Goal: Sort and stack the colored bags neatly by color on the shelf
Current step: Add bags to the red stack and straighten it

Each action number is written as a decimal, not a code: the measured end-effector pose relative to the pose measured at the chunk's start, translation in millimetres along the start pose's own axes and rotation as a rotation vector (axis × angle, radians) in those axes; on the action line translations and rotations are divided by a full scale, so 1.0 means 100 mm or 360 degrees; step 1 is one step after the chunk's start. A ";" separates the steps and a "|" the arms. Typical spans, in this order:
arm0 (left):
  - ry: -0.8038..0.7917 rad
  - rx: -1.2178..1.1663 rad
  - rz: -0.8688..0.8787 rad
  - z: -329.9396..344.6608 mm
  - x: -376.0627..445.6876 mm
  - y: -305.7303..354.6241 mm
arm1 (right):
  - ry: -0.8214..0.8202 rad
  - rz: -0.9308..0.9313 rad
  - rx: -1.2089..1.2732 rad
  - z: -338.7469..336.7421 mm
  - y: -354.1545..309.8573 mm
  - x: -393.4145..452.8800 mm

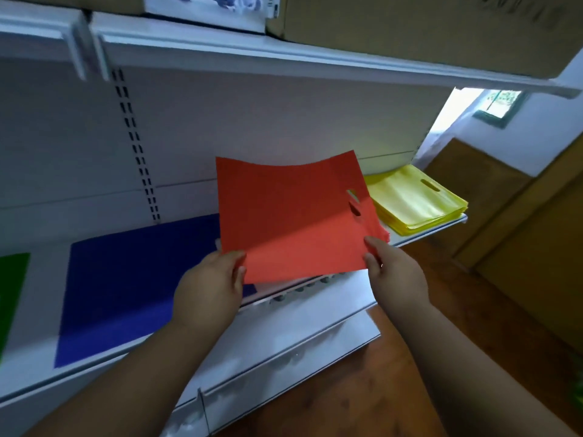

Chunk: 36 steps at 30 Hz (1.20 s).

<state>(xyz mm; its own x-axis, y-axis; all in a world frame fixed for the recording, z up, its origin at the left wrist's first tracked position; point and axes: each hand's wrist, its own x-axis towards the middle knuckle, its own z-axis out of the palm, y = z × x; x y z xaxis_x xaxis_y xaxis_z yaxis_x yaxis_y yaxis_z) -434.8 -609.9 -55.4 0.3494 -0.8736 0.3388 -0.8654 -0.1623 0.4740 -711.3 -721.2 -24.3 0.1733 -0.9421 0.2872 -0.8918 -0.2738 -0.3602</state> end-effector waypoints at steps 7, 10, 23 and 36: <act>0.0036 0.0296 -0.0264 0.70 0.58 0.55 | -0.0201 -0.0013 -0.0066 0.26 0.70 1.11; -0.0071 0.0477 -0.0343 1.01 0.69 0.75 | -0.0326 -0.0115 -0.0108 0.33 0.96 1.51; -0.0127 0.0844 -0.0517 1.44 0.87 1.05 | -0.0597 -0.0287 -0.0315 0.58 1.32 1.96; 0.0224 0.0474 -0.0584 0.74 -0.11 0.73 | -0.0531 -0.1115 0.0500 0.71 -0.35 1.08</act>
<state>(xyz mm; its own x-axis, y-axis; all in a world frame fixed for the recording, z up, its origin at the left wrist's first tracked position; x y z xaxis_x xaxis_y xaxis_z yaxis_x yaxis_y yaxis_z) -527.9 -645.8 -84.5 0.6777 -0.6671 0.3093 -0.7341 -0.5896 0.3370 -631.8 -827.0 -43.8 0.8029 -0.5280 0.2768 -0.3820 -0.8121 -0.4410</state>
